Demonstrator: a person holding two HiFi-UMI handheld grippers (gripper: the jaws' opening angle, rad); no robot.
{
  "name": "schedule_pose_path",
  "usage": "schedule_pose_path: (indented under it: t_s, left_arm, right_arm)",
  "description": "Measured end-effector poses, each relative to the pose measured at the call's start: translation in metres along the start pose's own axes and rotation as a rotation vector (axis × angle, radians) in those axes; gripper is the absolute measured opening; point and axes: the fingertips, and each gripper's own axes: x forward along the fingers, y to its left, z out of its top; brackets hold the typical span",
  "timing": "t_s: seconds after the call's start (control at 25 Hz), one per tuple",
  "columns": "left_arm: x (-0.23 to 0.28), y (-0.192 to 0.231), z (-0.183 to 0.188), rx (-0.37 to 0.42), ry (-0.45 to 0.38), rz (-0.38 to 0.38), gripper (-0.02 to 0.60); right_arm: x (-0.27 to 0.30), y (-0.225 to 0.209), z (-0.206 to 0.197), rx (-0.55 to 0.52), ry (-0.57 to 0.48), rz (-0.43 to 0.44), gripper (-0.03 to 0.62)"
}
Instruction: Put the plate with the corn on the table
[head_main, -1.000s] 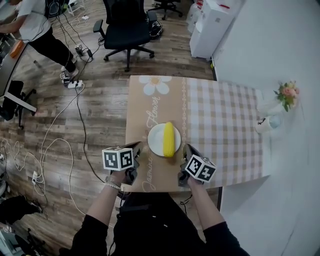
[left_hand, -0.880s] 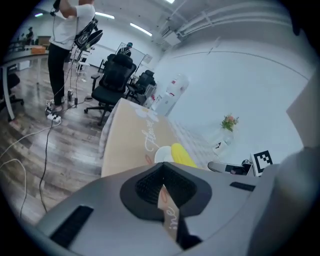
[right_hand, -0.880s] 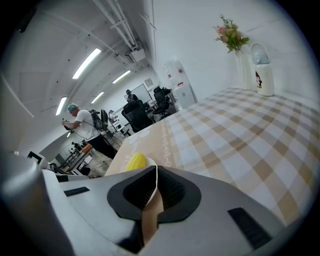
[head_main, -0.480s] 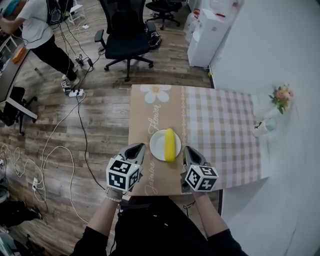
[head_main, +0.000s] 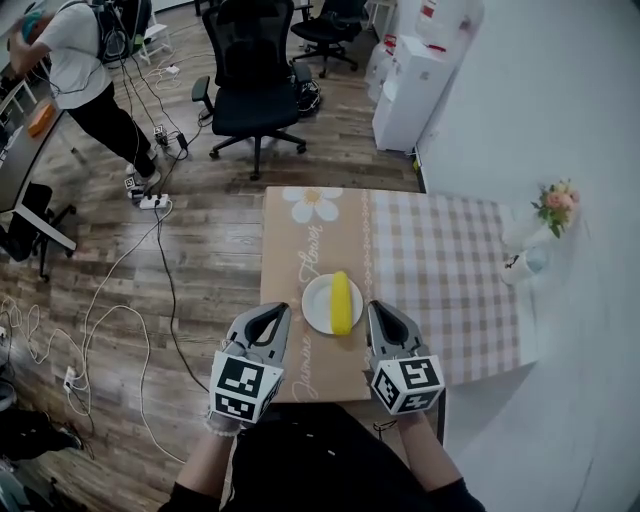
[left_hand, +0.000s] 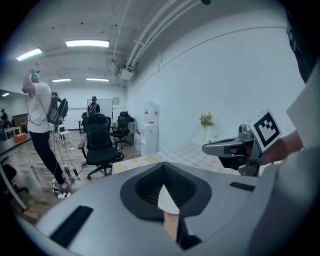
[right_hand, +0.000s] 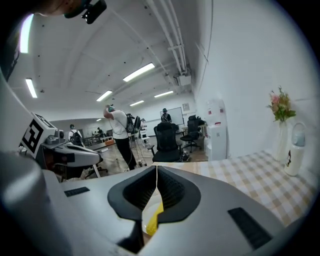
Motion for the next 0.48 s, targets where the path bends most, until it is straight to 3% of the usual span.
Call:
schedule_pose_path:
  t_s: [0.16,0.48]
  left_arm:
    - [-0.014,-0.004,0.023,0.047,-0.065,0.005,0.012]
    - [-0.034,-0.006,0.051,0.017,-0.144,0.029,0.012]
  right_arm:
    - [-0.009,0.011,0.016,-0.048,-0.026,0.025,0.043]
    - [-0.024,0.027,0.046,-0.082,-0.094,0.065,0.041]
